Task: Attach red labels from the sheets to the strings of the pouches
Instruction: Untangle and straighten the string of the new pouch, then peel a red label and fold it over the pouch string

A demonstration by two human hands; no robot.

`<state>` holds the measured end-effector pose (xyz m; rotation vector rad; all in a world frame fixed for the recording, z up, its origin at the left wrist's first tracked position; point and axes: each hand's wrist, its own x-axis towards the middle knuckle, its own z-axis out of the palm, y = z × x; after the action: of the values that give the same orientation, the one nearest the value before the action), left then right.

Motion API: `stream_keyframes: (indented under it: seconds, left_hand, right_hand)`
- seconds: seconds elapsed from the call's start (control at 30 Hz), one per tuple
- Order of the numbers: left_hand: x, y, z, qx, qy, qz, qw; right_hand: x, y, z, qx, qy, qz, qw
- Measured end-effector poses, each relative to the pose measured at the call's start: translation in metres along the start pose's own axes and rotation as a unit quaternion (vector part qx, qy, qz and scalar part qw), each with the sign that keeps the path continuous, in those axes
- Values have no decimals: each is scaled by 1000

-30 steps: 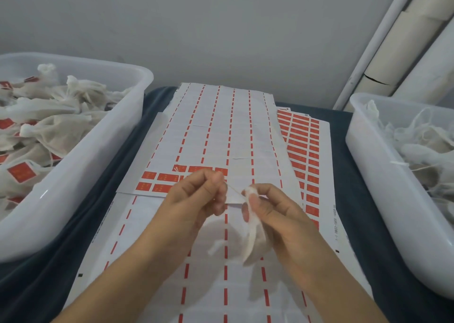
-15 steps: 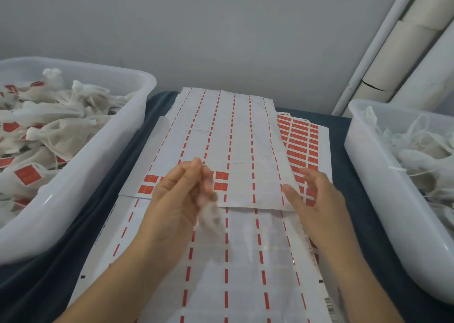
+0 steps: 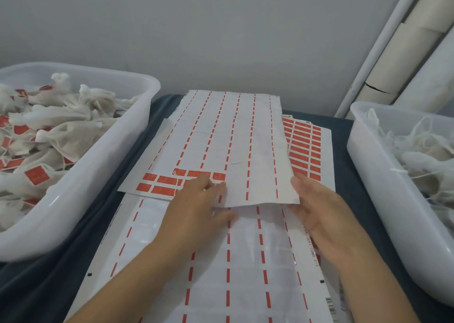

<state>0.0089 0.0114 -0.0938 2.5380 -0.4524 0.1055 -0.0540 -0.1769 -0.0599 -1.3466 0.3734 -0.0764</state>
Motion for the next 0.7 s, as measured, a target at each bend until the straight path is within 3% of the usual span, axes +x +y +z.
stream_keyframes:
  seconds: [0.13, 0.23, 0.3, 0.4, 0.47, 0.57, 0.7]
  left_hand:
    - [-6, 1, -5, 23, 52, 50, 997]
    - [-17, 8, -13, 32, 71, 122, 989]
    - [-24, 14, -10, 37, 123, 194, 973]
    - [-32, 25, -6, 12, 131, 248, 960]
    - [-34, 28, -6, -5, 96, 266, 959]
    - [-34, 31, -13, -87, 49, 221, 970]
    - [-25, 28, -16, -201, 102, 114, 968]
  right_hand:
    - [-1, 7, 2, -120, 57, -5, 991]
    - [-6, -1, 1, 13, 84, -50, 995]
    - [-11, -3, 11, 88, 46, -67, 993]
    - [-20, 12, 36, -96, 3, -53, 994]
    - [-23, 19, 42, -117, 33, -65, 990]
    - [-20, 19, 32, -31, 70, -37, 996]
    - [-24, 17, 37, -26, 42, -10, 999]
